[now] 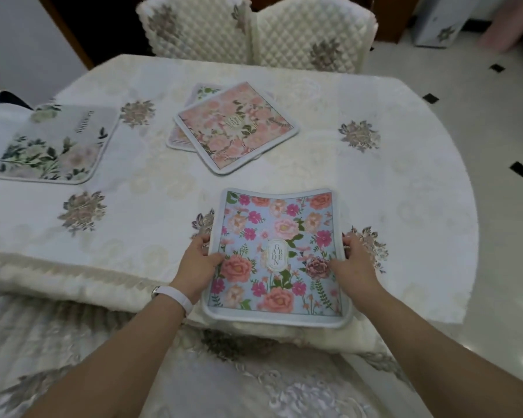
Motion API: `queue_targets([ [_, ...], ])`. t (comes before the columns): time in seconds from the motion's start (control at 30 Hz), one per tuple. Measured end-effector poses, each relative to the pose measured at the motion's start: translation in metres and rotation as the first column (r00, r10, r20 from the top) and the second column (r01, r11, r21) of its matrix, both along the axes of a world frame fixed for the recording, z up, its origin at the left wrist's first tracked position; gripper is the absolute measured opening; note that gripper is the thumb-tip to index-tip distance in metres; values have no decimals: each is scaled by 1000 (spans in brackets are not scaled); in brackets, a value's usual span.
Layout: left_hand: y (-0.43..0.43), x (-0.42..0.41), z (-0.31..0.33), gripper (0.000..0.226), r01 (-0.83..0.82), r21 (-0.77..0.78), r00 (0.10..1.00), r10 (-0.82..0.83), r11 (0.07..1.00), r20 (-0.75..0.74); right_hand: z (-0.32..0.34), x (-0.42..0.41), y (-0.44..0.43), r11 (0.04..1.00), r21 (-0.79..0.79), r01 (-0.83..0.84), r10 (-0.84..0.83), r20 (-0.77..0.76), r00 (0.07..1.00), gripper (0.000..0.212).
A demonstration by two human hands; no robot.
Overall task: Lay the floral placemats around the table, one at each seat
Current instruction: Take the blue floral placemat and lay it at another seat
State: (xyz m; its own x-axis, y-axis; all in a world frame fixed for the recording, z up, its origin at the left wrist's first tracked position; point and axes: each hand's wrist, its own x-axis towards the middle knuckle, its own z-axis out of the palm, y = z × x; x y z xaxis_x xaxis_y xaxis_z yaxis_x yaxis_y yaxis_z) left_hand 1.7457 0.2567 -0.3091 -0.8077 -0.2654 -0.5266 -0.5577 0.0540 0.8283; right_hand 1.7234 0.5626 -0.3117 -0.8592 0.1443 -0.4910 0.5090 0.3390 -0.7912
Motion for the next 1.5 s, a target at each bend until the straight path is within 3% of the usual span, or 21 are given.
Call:
queue_targets([
  [0.23,-1,-3,-27,31,117,-36,993,-115,993,37,-24,12,-2,998,49,38,-41,62,997,32],
  [0.4,-7,-1,-34,39,250,-212,968,-242,945,65,-31,12,-2,994,110,-4,-2,58,998,34],
  [0.57,-7,10,-32,47,262,-302,960,-280,917,-16,-32,20,-2,974,207,-87,92,-16,996,38],
  [0.63,-8,20,-32,49,303,-407,942,-336,862,-11,-29,26,0,957,254,-138,145,-10,989,46],
  [0.7,-12,31,-34,61,356,-568,912,-409,741,38,-27,36,4,901,377,-214,219,29,975,61],
  [0.77,-18,46,-36,68,420,-651,862,-502,632,68,-26,49,9,811,502,-302,330,36,943,63],
  [0.87,-25,63,-37,82,552,-666,761,-629,502,158,-28,67,15,657,626,-421,525,21,851,61],
  [1.0,-33,71,-38,95,599,-702,672,-718,385,179,-35,82,27,544,648,-534,638,94,764,87],
  [1.1,-36,73,-40,98,593,-719,653,-739,362,167,-39,83,29,490,661,-568,663,140,736,100],
  [1.27,-37,74,-45,97,601,-721,644,-743,345,181,-42,84,22,487,661,-570,641,173,748,110],
  [1.5,-35,73,-39,91,655,-671,622,-752,348,217,-26,81,13,443,657,-610,629,257,734,111],
])
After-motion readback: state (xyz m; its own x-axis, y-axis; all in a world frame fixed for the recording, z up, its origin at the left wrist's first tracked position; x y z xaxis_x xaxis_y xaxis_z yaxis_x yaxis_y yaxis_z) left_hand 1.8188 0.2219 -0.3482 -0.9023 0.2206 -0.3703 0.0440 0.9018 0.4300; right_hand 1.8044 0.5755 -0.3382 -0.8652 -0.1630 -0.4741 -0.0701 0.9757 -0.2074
